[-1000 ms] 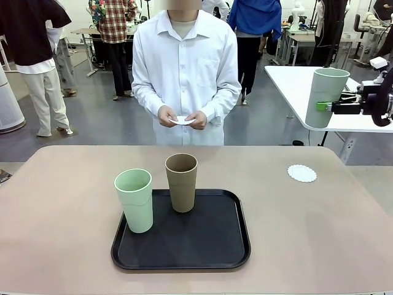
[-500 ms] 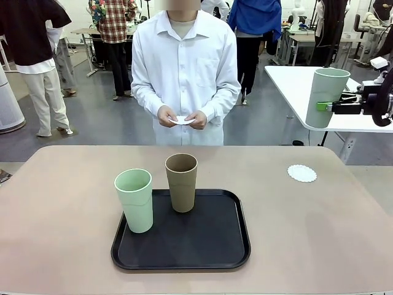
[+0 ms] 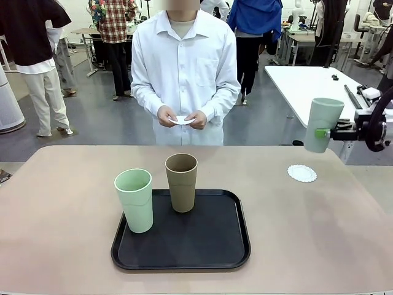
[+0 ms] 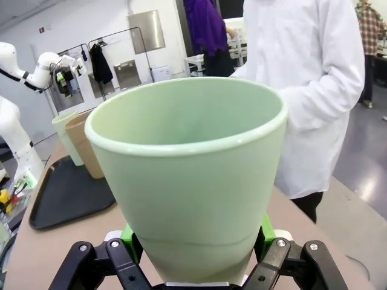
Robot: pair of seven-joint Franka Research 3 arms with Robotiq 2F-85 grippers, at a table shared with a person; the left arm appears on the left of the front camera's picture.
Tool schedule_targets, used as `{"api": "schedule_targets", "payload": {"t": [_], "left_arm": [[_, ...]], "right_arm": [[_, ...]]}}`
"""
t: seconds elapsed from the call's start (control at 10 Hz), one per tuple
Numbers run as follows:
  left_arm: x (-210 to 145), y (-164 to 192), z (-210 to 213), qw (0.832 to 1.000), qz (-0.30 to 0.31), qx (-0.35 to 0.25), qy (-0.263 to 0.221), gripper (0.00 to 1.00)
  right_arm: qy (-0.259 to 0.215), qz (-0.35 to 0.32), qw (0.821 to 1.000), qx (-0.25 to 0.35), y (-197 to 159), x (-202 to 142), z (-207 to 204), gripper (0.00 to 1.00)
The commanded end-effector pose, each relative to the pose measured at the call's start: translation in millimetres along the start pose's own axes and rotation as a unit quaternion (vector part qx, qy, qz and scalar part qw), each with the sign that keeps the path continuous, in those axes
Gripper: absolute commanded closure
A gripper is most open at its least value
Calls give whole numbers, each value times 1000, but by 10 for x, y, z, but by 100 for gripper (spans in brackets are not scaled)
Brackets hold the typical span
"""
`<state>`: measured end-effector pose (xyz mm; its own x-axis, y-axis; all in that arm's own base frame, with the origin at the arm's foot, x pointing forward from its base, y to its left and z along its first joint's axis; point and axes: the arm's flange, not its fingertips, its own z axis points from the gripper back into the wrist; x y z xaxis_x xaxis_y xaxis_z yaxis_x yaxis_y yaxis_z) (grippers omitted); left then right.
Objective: Place coasters on the table and set cups on them.
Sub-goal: Pick up one Reusable plastic cup and place it on a coaster set by the human.
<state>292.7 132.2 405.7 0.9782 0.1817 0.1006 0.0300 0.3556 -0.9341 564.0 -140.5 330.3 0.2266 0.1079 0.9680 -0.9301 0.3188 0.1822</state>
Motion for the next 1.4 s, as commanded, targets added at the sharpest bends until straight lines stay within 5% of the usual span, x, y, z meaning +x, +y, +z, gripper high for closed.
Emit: {"api": "schedule_targets", "payload": {"t": [0.0,1.3], "left_arm": [[-4,-3,16,1000,-6,-9,-4,0],[-4,-3,16,1000,-6,-9,-4,0]], "right_arm": [[6,20,999,37,-112,-73,-18,16],[28,32,995,88,-434,-660,-363,16]]}}
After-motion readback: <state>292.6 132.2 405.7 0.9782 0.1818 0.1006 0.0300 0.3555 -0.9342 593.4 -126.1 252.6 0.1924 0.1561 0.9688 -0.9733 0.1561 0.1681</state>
